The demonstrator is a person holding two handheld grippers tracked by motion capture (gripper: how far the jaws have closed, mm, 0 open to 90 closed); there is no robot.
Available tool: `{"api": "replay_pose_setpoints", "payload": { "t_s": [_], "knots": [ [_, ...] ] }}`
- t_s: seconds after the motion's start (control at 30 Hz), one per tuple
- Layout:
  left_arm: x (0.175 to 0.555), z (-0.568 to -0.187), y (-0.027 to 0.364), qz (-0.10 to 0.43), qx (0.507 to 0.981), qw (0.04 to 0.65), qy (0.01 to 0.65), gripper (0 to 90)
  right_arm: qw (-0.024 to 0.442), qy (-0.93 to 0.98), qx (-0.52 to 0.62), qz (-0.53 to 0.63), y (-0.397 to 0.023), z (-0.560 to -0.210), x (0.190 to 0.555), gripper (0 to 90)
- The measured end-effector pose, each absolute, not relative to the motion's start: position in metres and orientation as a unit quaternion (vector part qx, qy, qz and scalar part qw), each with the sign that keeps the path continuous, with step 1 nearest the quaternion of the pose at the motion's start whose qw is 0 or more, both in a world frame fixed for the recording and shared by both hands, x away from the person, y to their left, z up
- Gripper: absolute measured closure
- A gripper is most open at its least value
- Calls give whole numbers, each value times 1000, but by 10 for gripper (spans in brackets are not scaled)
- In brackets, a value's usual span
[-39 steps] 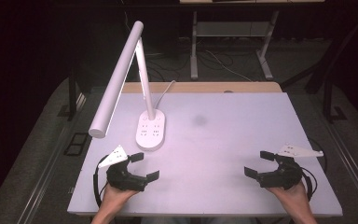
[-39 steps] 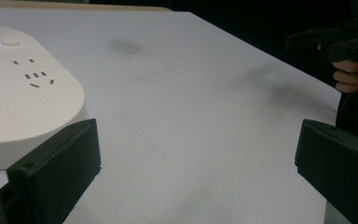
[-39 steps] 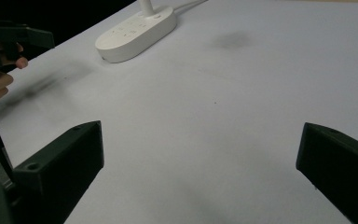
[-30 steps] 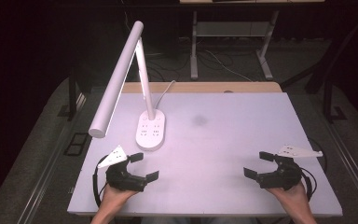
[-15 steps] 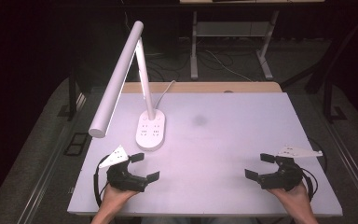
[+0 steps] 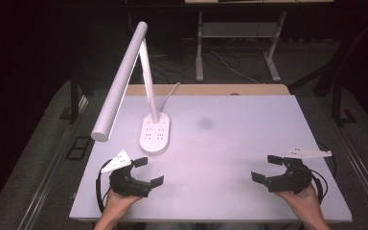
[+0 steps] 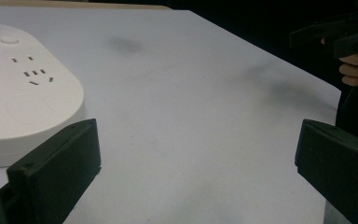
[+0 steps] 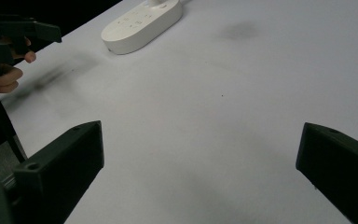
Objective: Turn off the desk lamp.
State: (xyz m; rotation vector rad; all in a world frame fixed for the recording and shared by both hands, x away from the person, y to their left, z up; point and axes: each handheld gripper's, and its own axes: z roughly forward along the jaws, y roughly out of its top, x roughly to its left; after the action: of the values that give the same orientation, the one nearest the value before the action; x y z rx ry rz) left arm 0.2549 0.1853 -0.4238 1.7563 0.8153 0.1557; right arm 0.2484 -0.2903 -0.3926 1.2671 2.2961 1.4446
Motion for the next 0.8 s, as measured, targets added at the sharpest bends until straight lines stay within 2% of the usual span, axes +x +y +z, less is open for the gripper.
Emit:
{"api": "replay_pose_setpoints", "payload": {
  "t_s": [0.8],
  "knots": [
    [255,-423,187,68,744,565,349,0,71,791,388,468,-263,-369,280,8]
  ]
}}
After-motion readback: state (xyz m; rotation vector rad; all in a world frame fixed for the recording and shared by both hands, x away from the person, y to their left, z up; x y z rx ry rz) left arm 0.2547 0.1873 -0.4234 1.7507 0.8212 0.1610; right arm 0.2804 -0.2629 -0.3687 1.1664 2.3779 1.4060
